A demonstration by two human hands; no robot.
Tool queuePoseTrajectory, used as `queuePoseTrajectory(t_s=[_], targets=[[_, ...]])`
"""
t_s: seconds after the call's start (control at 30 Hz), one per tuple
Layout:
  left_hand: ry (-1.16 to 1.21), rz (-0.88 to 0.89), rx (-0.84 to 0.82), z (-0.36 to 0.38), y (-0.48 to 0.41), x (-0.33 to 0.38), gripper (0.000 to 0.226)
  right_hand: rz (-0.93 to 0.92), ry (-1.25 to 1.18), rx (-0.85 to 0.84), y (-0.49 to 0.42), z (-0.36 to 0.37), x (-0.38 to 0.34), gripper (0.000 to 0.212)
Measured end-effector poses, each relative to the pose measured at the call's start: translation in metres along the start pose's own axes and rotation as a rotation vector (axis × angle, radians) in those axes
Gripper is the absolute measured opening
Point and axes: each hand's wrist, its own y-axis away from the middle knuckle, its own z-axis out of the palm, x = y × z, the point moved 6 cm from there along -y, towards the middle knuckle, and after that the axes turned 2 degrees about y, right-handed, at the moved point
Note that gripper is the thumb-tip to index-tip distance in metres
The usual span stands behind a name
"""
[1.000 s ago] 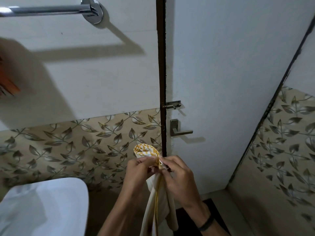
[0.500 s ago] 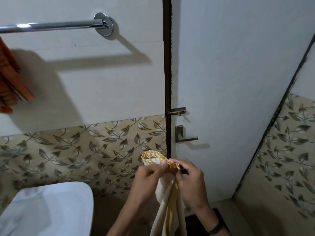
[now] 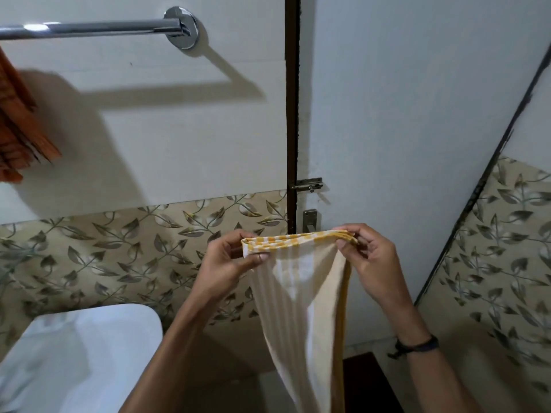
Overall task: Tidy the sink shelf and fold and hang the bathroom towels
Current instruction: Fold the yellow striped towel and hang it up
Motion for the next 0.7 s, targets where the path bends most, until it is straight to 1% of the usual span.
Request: queuePoseTrajectory(t_s=[0.13, 0.27, 0.3, 0.4, 0.43, 0.47, 0.5, 0.53, 0.63, 0.7], targets=[[0.019, 0.072, -0.007, 0.015, 0.006, 0.021, 0.022, 0.061, -0.018, 0.096, 0.007, -0.007, 0.011, 0.023], [0.07, 0.122, -0.028, 0.025, 0.011, 0.035, 0.022, 0.102, -0.041, 0.106, 0.01, -0.009, 0.015, 0.022], [0.104, 0.135, -0.025, 0.027, 0.012, 0.039, 0.022, 0.123, -0.073, 0.1, 0.011, -0.008, 0.016, 0.024], [0.214, 0.163, -0.01, 0.027, 0.011, 0.045, 0.024, 0.233, -0.192, 0.051, 0.015, 0.003, 0.028, 0.042], [0.246, 0.169, -0.012, 0.026, 0.011, 0.046, 0.025, 0.262, -0.21, 0.038, 0.017, 0.008, 0.031, 0.039], [0.271, 0.168, -0.011, 0.024, 0.011, 0.046, 0.026, 0.275, -0.219, 0.034, 0.018, 0.012, 0.033, 0.031], [0.291, 0.159, -0.008, 0.021, 0.011, 0.046, 0.026, 0.273, -0.225, 0.036, 0.019, 0.016, 0.031, 0.024], [0.305, 0.144, -0.007, 0.017, 0.011, 0.044, 0.025, 0.262, -0.232, 0.042, 0.019, 0.019, 0.029, 0.022], [0.331, 0.101, -0.029, 0.01, 0.01, 0.04, 0.018, 0.244, -0.288, 0.038, 0.015, 0.029, 0.024, 0.023], [0.347, 0.097, -0.017, 0.007, 0.009, 0.039, 0.019, 0.242, -0.315, 0.018, 0.012, 0.039, 0.022, 0.025]])
